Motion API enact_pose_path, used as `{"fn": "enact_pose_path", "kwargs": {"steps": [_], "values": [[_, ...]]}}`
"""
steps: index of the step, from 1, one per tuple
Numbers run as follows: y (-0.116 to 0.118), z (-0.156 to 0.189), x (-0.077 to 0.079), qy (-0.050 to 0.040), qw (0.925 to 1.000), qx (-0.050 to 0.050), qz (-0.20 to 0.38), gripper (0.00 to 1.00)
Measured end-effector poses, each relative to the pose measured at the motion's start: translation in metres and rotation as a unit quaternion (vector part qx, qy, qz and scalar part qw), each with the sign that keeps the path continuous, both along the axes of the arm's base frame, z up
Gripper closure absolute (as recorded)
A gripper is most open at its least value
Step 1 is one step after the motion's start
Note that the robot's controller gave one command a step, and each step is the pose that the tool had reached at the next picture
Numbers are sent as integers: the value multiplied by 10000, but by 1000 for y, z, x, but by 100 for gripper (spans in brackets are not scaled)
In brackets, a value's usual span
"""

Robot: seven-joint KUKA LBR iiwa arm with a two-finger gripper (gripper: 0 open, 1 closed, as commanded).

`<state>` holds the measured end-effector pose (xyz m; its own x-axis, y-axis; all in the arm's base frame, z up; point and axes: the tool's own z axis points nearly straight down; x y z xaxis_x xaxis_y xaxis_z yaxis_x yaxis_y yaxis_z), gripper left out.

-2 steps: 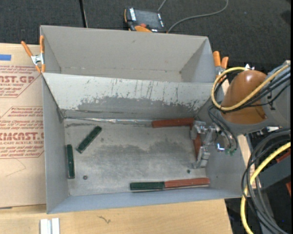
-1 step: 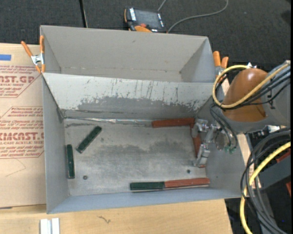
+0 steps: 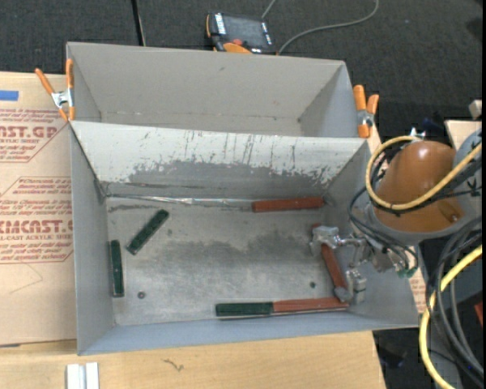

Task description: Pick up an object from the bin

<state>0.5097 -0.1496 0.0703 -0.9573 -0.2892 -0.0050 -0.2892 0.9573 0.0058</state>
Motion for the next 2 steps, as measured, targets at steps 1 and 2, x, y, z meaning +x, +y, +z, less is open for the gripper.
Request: {"fn": "enact_pose_path", "kwargs": {"steps": [1, 2], "values": [[10, -1, 14, 7, 9770, 12, 2133, 0], [54, 7, 84, -27, 9110, -31, 4123, 0]]}}
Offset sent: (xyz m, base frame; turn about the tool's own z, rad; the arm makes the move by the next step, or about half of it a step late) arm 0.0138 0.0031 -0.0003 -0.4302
